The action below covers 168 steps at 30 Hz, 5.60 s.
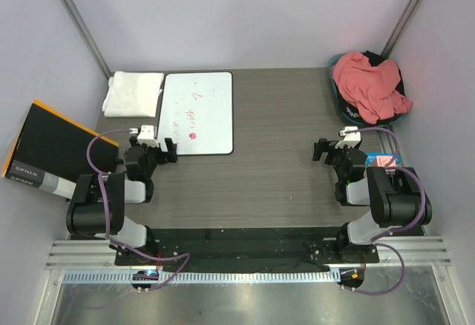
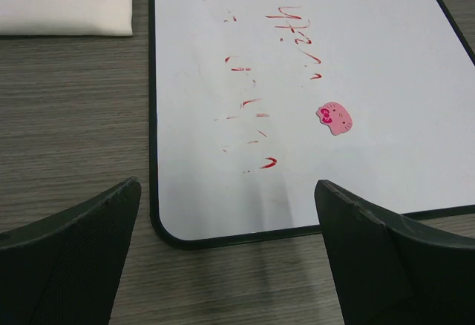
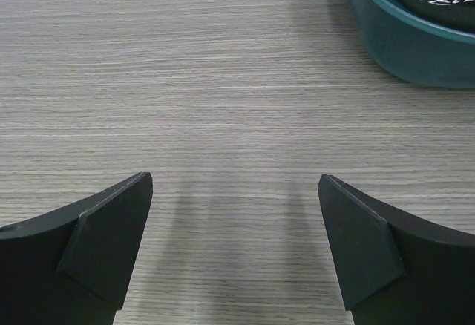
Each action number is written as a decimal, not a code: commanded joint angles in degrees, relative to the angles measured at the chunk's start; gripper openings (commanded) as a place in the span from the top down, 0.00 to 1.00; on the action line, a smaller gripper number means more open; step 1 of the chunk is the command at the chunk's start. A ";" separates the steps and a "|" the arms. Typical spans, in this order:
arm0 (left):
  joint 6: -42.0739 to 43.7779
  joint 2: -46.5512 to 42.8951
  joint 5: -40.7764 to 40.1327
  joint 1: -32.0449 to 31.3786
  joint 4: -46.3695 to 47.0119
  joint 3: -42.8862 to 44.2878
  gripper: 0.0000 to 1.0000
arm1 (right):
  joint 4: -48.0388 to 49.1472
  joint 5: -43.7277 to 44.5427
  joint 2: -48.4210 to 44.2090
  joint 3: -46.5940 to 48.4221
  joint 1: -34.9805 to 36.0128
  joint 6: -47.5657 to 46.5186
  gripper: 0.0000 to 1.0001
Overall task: Fold and stack the t-shirts
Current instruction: Grab crumpled tshirt from bin with the right arm, then move the tshirt to the center of the board, then flatten out the tshirt
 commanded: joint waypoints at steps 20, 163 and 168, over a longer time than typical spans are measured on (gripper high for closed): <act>21.13 -13.15 11.73 -0.35 -75.85 45.93 0.00 | -86.85 -8.70 -8.72 58.42 0.09 -20.86 0.00; 49.54 24.22 20.45 -43.68 -91.50 67.73 0.12 | -93.49 -3.66 0.90 64.08 7.73 -46.26 0.00; 45.41 26.06 14.29 -44.21 -83.06 64.03 0.14 | -93.49 -4.89 -0.77 65.13 7.73 -43.98 0.00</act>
